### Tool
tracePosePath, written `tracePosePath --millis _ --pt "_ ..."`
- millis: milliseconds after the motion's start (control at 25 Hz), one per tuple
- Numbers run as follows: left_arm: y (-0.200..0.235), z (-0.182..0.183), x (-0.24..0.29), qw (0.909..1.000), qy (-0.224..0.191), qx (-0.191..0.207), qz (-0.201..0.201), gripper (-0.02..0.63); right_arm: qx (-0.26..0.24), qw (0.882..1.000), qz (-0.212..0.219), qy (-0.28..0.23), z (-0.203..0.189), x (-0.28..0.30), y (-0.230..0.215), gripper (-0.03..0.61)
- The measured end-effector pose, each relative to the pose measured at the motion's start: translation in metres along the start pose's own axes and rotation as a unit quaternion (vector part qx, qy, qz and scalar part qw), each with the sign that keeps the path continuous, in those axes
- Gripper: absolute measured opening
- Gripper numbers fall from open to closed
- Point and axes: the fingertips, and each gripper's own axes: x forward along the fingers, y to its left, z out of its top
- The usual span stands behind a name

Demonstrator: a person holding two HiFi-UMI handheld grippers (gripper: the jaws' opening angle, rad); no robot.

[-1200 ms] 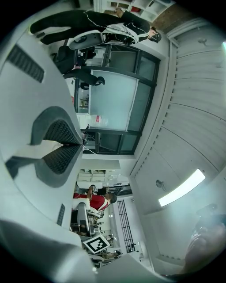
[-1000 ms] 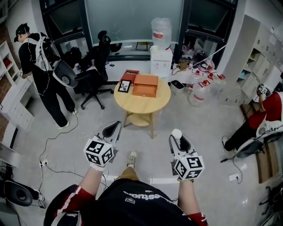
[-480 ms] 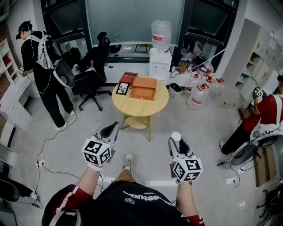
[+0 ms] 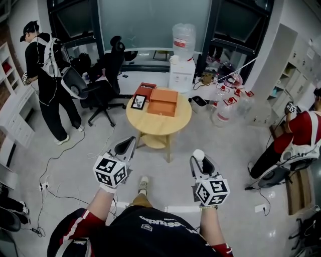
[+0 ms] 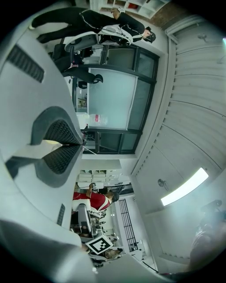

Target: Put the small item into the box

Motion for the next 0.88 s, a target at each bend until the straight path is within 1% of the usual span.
tracePosePath --millis 240,440,680,880 --pt "0.007 0.006 0.025 1.0000 -0.003 -0.003 -0.007 0.017 -0.003 1.000 -0.001 0.005 0.010 0.018 -0.010 0.184" --pt "0.014 0.001 0.045 0.9999 0.001 -0.010 -0.012 0.017 -0.002 1.000 -0.009 0.012 0.010 0.033 -0.025 0.183" --pt "0.037 -0.008 0.070 0.9997 0.006 -0.016 -0.016 0.017 0.002 1.000 -0.017 0.016 0.008 0.064 -0.037 0.184" --pt "0.058 0.002 0.107 0.9995 0.007 -0.020 -0.022 0.017 0.001 1.000 -0.023 0.021 0.025 0.097 -0.050 0.183"
